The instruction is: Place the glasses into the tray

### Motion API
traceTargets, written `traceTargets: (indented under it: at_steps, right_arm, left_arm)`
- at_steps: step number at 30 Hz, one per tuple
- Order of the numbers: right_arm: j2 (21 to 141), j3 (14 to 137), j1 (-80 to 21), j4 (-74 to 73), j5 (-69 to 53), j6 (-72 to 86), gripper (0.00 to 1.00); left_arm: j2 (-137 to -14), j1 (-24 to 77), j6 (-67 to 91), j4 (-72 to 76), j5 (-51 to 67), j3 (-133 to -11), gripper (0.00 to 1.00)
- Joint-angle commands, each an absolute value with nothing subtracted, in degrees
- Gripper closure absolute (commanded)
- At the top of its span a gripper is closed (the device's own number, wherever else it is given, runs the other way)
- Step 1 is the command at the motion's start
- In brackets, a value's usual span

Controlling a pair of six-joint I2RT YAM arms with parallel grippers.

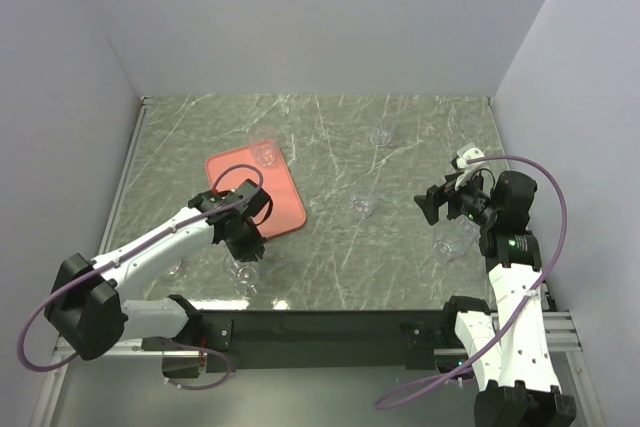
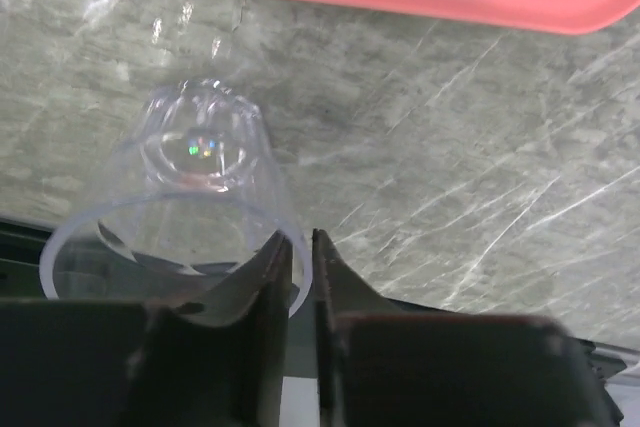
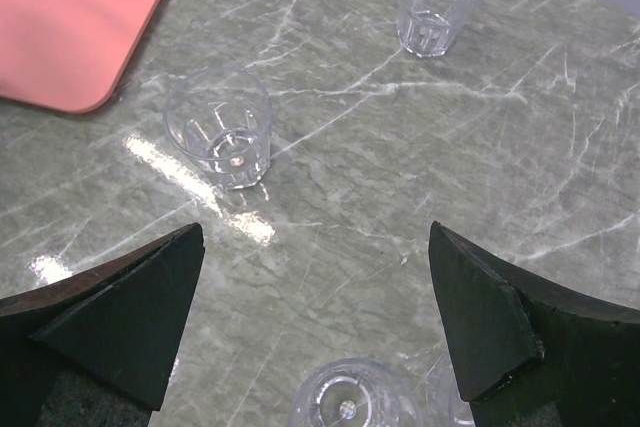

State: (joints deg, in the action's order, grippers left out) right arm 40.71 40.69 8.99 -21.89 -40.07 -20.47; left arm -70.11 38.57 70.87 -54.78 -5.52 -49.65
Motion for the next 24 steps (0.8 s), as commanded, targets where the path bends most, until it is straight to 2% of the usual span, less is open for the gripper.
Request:
traceTargets:
  at_steps: [1,2,3,9,17,24]
  right_arm:
    - [39.64,40.25,9.4,-19.95,-39.81,-21.01,0.0]
    - [39.64,40.25,9.4,-19.95,-39.81,-21.01,0.0]
    - [39.64,40.25,9.32,-19.95,-39.9,-20.92,0.0]
    - [39.73,40.25,9.4,-19.95,-39.9,-21.09,0.0]
    - [39.55,40.17,9.4,-19.95,-39.81,-21.01,0.0]
    - [39.64,40.17,9.4,-19.86,-39.99,-21.01,0.0]
  left_arm:
    - [-71.54,39.11,70.23,-55.81,-8.52,-51.33,0.9]
    - [-71.89,39.2,69.53,-55.72,-8.87,-51.42,0.97]
    - [-72.16,39.2,69.17,-55.72,-9.31,-51.42,1.0]
    - [-71.99,41.22,65.23,-59.5,-15.63,-55.8,1.0]
    - [-67.41,40.96,50.83,-54.85,-17.05,-60.11,1.0]
    - [-70.92,34.3,37.46,-49.05,-15.75,-64.07,1.0]
